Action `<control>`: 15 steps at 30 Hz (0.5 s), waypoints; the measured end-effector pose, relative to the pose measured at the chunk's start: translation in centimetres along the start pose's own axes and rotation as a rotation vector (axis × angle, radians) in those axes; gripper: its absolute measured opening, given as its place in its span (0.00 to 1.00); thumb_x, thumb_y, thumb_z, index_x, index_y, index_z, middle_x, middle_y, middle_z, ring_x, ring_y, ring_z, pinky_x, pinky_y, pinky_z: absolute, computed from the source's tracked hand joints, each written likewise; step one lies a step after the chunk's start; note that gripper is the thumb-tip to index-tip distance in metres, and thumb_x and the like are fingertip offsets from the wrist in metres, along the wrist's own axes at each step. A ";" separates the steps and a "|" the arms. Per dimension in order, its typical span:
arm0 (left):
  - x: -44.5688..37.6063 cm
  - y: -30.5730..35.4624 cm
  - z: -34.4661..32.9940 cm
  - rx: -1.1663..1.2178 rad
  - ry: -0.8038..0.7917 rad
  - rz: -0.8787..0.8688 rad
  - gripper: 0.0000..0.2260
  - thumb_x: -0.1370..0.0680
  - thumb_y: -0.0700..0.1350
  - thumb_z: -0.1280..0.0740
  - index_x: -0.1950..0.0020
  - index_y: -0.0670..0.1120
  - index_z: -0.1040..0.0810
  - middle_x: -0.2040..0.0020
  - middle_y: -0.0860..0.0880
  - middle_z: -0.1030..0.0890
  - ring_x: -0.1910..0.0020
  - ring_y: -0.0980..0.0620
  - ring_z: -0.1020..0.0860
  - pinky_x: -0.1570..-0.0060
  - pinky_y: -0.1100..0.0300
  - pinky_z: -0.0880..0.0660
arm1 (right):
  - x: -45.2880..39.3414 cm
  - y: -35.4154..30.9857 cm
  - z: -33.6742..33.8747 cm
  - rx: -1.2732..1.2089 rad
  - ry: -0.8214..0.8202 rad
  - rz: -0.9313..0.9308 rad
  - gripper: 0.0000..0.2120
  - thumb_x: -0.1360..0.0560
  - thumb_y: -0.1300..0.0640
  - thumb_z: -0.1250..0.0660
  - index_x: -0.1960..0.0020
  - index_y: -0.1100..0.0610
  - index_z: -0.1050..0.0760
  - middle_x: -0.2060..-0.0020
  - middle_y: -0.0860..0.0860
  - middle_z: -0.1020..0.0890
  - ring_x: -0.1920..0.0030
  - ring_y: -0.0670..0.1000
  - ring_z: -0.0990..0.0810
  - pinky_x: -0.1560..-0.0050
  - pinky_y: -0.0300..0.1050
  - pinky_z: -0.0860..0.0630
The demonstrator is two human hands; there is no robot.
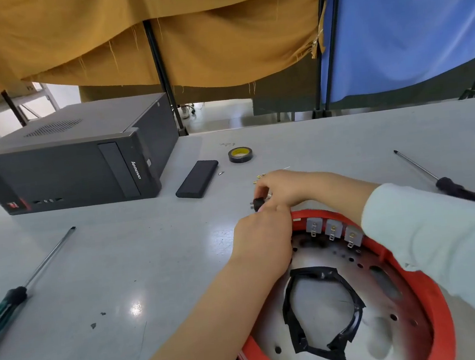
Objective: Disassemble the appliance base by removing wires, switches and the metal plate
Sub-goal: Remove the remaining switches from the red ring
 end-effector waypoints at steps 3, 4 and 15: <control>0.1 0.1 0.3 0.025 0.002 0.001 0.15 0.25 0.37 0.40 0.38 0.44 0.32 0.42 0.46 0.25 0.48 0.45 0.23 0.65 0.57 0.38 | -1.1 -0.2 -0.8 -0.010 0.019 0.006 0.18 0.28 0.52 0.29 0.40 0.55 0.26 0.44 0.52 0.23 0.49 0.50 0.24 0.47 0.44 0.27; 0.0 0.1 0.4 0.031 0.005 0.000 0.15 0.25 0.37 0.39 0.39 0.44 0.31 0.42 0.46 0.25 0.48 0.45 0.23 0.65 0.57 0.38 | -1.3 -0.1 -0.7 -0.022 0.033 0.010 0.18 0.28 0.52 0.29 0.40 0.54 0.26 0.44 0.52 0.23 0.50 0.50 0.25 0.48 0.44 0.28; -0.3 0.3 0.3 0.039 0.018 -0.050 0.13 0.22 0.47 0.39 0.39 0.44 0.32 0.45 0.45 0.22 0.48 0.43 0.23 0.62 0.57 0.38 | 0.6 3.5 3.0 -0.138 0.234 0.029 0.28 0.34 0.42 0.25 0.37 0.48 0.29 0.46 0.46 0.27 0.56 0.39 0.28 0.60 0.31 0.34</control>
Point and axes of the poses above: each hand's wrist, its own x-axis away from the middle knuckle, its own z-axis out of the back of the hand, y = z × x, the point moved 10 cm from there along -x, towards the middle knuckle
